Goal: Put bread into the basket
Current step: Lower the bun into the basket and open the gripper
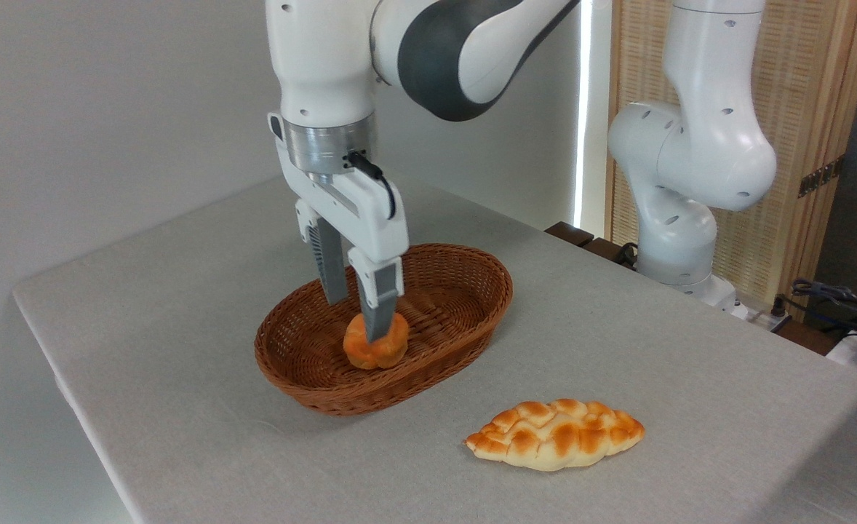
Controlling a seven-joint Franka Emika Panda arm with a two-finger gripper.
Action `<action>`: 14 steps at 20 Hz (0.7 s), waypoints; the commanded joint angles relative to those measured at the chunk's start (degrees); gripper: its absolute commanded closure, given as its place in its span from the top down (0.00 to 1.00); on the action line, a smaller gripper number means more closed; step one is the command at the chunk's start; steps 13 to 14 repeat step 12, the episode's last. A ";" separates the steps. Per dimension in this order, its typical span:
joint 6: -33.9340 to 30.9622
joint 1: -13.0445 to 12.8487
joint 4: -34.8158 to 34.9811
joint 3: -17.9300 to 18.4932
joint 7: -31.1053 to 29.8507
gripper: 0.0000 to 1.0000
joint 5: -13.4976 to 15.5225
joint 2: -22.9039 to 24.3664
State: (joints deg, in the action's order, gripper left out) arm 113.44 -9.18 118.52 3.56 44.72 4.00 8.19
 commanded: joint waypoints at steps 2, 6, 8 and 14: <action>-2.52 -0.14 -2.76 3.20 -0.77 1.00 -4.27 0.42; -2.52 -0.14 -5.49 6.37 -0.51 1.00 -3.57 0.34; -4.88 -0.14 -6.02 7.16 -0.60 1.00 -2.78 0.34; -7.09 -0.23 -7.95 8.49 -0.77 1.00 0.57 0.16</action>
